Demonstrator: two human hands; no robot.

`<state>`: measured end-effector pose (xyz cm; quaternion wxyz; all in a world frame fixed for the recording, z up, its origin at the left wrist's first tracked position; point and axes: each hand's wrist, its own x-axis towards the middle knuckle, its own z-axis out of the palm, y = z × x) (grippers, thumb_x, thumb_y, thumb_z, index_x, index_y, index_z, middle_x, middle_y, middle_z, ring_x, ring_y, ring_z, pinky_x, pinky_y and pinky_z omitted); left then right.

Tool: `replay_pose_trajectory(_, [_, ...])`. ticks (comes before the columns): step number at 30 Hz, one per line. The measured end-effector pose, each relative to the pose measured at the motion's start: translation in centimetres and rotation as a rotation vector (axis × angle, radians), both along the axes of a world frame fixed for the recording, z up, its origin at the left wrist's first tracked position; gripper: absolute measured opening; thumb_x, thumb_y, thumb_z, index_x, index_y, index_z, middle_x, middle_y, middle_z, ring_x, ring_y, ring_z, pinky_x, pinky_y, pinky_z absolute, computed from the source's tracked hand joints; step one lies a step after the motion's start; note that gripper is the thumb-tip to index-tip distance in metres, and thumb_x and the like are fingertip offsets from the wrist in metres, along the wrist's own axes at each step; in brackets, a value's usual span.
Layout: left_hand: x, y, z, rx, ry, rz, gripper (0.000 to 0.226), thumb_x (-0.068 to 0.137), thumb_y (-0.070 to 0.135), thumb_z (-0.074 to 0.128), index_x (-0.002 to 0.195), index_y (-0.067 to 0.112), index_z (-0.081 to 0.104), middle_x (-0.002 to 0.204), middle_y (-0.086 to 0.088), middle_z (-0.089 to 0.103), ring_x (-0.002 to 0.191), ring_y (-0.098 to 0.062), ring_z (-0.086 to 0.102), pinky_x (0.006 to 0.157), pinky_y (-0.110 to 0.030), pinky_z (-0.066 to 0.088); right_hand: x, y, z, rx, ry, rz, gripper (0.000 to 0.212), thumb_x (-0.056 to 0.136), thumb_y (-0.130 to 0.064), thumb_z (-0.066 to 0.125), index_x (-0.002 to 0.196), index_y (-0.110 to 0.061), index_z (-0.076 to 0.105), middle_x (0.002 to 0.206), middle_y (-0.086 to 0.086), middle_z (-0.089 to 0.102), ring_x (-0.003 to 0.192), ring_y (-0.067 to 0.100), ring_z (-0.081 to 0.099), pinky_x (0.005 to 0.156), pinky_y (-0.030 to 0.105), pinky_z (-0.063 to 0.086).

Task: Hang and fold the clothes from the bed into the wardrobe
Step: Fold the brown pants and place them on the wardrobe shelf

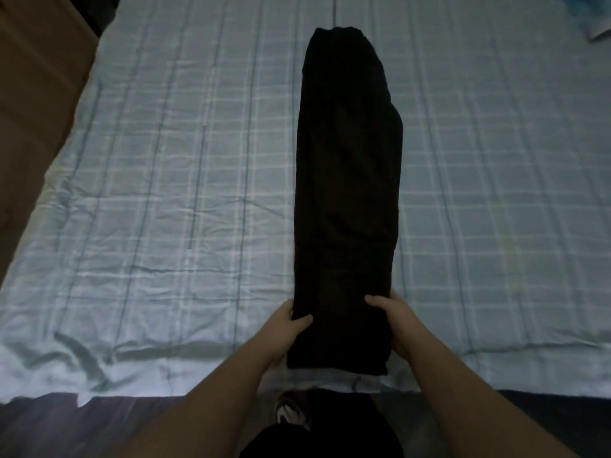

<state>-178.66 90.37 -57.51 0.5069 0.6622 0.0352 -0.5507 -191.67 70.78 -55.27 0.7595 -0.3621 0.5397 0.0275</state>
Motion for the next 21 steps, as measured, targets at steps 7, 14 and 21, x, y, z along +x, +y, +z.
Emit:
replay_pose_trajectory(7, [-1.4, 1.6, -0.5, 0.353, -0.293, -0.508, 0.041, 0.092, 0.025, 0.067, 0.126, 0.008, 0.051, 0.121, -0.008, 0.062, 0.102, -0.017, 0.059, 0.086, -0.027, 0.048, -3.6, 2.3, -1.2, -0.285, 0.277, 0.228, 0.047, 0.089, -0.017, 0.072, 0.132, -0.007, 0.057, 0.122, 0.014, 0.067, 0.103, 0.03, 0.066, 0.096, 0.045, 0.053])
replay_pose_trajectory(14, [-1.3, -0.9, 0.4, 0.351, -0.509, -0.151, 0.036, 0.093, 0.031, 0.064, 0.119, 0.01, 0.052, 0.099, -0.004, 0.061, 0.092, -0.022, 0.062, 0.077, -0.03, 0.047, -3.8, 2.8, -0.9, -0.155, 0.178, 0.093, 0.047, 0.086, -0.013, 0.073, 0.129, 0.0, 0.057, 0.114, 0.013, 0.07, 0.101, 0.032, 0.07, 0.094, 0.048, 0.055])
replay_pose_trajectory(21, [-1.8, -3.1, 2.3, 0.095, 0.168, -0.031, 0.035, 0.091, 0.02, 0.07, 0.116, -0.002, 0.065, 0.107, -0.019, 0.073, 0.095, -0.033, 0.071, 0.084, -0.041, 0.059, -2.8, 3.0, 3.4, 0.149, 0.046, -0.044, 0.041, 0.089, -0.006, 0.067, 0.129, -0.002, 0.058, 0.114, 0.022, 0.071, 0.104, 0.039, 0.069, 0.09, 0.05, 0.056])
